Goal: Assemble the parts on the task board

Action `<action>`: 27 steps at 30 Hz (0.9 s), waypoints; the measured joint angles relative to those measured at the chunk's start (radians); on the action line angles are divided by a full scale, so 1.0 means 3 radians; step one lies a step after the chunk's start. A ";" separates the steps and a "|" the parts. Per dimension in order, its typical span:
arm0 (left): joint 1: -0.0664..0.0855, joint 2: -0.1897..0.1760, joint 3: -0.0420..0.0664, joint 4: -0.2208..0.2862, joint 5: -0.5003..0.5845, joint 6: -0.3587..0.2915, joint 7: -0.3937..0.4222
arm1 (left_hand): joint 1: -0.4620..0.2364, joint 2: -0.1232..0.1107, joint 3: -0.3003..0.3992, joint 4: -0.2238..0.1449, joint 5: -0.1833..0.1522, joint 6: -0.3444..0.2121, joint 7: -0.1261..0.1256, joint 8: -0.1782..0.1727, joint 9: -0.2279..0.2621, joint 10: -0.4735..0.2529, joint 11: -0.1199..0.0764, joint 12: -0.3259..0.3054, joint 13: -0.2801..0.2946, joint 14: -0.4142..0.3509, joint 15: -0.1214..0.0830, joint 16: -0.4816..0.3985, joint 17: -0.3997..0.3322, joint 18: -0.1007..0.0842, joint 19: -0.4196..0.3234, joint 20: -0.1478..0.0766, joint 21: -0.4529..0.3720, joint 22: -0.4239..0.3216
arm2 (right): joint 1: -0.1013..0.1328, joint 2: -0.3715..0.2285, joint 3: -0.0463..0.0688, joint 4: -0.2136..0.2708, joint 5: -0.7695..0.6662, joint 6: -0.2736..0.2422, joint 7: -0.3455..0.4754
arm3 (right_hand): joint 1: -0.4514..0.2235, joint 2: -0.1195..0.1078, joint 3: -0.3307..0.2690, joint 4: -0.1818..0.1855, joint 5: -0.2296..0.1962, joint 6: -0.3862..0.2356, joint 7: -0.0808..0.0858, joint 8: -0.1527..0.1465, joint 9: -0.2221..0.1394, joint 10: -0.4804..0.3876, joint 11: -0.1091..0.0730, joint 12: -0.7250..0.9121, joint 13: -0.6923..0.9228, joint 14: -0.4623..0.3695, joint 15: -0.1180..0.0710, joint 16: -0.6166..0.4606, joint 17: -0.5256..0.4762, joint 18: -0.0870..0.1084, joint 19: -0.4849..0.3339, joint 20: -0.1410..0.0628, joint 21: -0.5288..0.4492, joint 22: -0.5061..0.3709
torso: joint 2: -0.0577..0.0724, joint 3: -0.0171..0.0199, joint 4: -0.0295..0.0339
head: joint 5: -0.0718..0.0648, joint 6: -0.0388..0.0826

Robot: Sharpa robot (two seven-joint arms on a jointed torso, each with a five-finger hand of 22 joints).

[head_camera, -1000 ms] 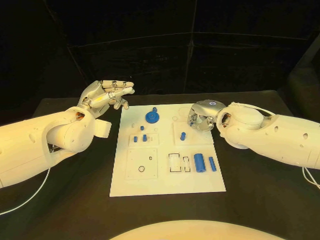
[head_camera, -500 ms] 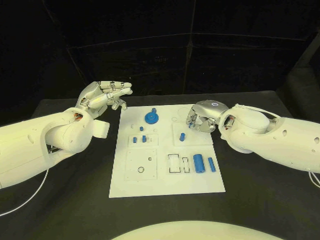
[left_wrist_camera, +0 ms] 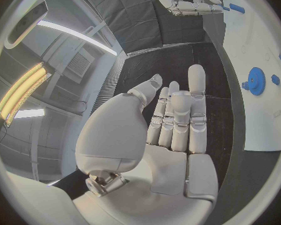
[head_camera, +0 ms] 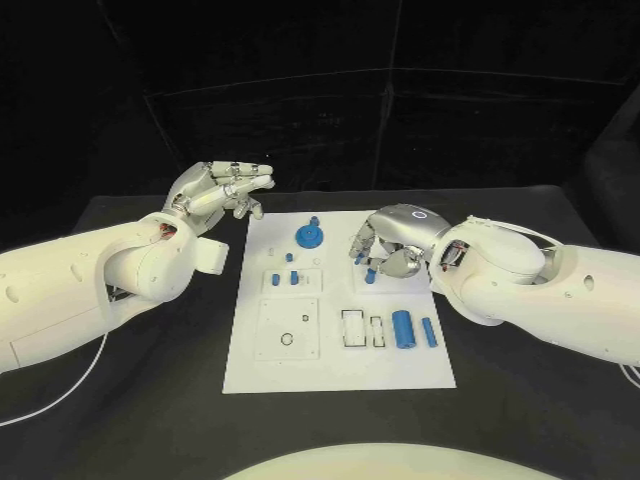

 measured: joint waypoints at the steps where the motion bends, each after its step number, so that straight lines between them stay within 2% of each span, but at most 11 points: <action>1: 0.0000 0.0003 0.0000 -0.0001 0.0000 0.0000 0.0000 | 0.0000 0.0000 0.0000 0.0000 0.0000 0.0000 0.0000 0.0000 0.0000 0.0000 0.0000 0.0000 0.0000 0.0000 0.0000 0.0000 0.0000 0.0000 0.0000 0.0000 0.0000 0.0000 | 0.0000 0.0024 0.0000 0.0009 0.0005 -0.0003 0.0003 | 0.0000 0.0000 0.0000 0.0000 0.0000 0.0000 0.0000 0.0000 0.0000 0.0000 0.0000 0.0000 -0.0001 0.0000 0.0000 0.0000 0.0000 0.0000 0.0000 0.0000 0.0000 0.0002 | 0.0000 -0.0001 0.0000 | 0.0014 0.0000; 6: 0.0000 0.0029 0.0000 -0.0008 0.0000 0.0003 -0.0001 | 0.0000 0.0000 0.0000 0.0000 0.0000 0.0000 0.0000 0.0000 0.0000 0.0000 0.0000 0.0000 0.0000 0.0000 0.0000 0.0000 0.0000 0.0000 0.0000 0.0000 0.0000 0.0000 | 0.0001 0.0185 0.0001 -0.0015 0.0031 -0.0005 0.0028 | 0.0000 0.0000 0.0010 -0.0010 0.0000 0.0000 0.0000 -0.0001 -0.0002 0.0000 0.0000 -0.0010 -0.0001 0.0000 0.0000 0.0014 0.0000 0.0000 0.0000 0.0000 0.0000 0.0006 | 0.0003 -0.0003 0.0003 | 0.0073 -0.0011; 9: 0.0000 0.0047 0.0000 -0.0017 0.0000 0.0004 -0.0002 | 0.0000 0.0000 0.0000 0.0000 0.0000 0.0000 0.0000 0.0000 0.0000 0.0000 0.0000 0.0000 0.0001 -0.0006 0.0006 0.0000 0.0000 0.0000 0.0000 0.0000 0.0000 -0.0001 | 0.0001 0.0304 0.0001 -0.0076 0.0051 0.0004 0.0052 | -0.0004 -0.0004 0.0017 -0.0017 0.0017 0.0000 0.0000 -0.0018 -0.0002 -0.0006 0.0006 -0.0011 0.0000 0.0000 0.0000 0.0014 0.0000 0.0000 0.0000 0.0000 0.0000 0.0006 | 0.0006 -0.0003 0.0004 | 0.0110 -0.0016; 14: 0.0000 0.0071 0.0000 -0.0027 0.0001 0.0008 -0.0004 | 0.0000 0.0000 0.0000 0.0000 0.0000 0.0000 0.0000 0.0000 0.0000 0.0000 0.0000 -0.0001 0.0004 -0.0012 0.0012 0.0000 -0.0004 -0.0001 0.0000 0.0000 -0.0015 -0.0005 | -0.0012 0.0484 -0.0003 -0.0203 0.0083 0.0046 0.0098 | -0.0021 -0.0022 0.0028 -0.0028 0.0032 0.0000 0.0000 -0.0018 -0.0002 -0.0006 0.0006 -0.0011 0.0000 0.0000 0.0000 0.0014 -0.0003 0.0000 0.0000 0.0000 0.0000 0.0004 | 0.0011 -0.0003 0.0006 | 0.0190 -0.0050; 19: 0.0000 0.0090 0.0000 -0.0037 0.0001 0.0010 -0.0006 | 0.0000 0.0000 0.0000 0.0000 0.0000 0.0000 0.0000 0.0000 0.0000 0.0000 0.0000 -0.0001 0.0003 -0.0012 0.0012 0.0000 -0.0004 -0.0001 0.0000 0.0000 -0.0015 -0.0005 | -0.0077 0.0625 -0.0008 -0.0314 0.0106 0.0113 0.0145 | -0.0021 -0.0022 0.0028 -0.0029 0.0039 0.0000 0.0000 -0.0019 -0.0003 -0.0006 0.0006 -0.0011 0.0000 0.0000 0.0000 0.0014 -0.0005 0.0000 0.0000 0.0000 0.0000 -0.0002 | 0.0012 -0.0002 0.0008 | 0.0247 -0.0082; 27: 0.0000 0.0108 0.0000 -0.0042 0.0001 0.0015 -0.0009 | 0.0000 0.0000 -0.0018 0.0000 0.0000 0.0000 0.0000 0.0000 0.0000 0.0000 0.0000 -0.0001 0.0003 -0.0012 0.0012 0.0000 -0.0008 -0.0001 0.0000 0.0000 -0.0015 -0.0004 | -0.0185 0.0745 -0.0017 -0.0422 0.0115 0.0219 0.0195 | -0.0035 -0.0035 0.0037 -0.0038 0.0058 0.0000 0.0000 -0.0022 -0.0005 -0.0006 0.0006 -0.0012 0.0000 0.0000 0.0000 0.0014 -0.0007 0.0000 0.0000 0.0000 0.0000 -0.0002 | 0.0014 0.0001 0.0006 | 0.0299 -0.0119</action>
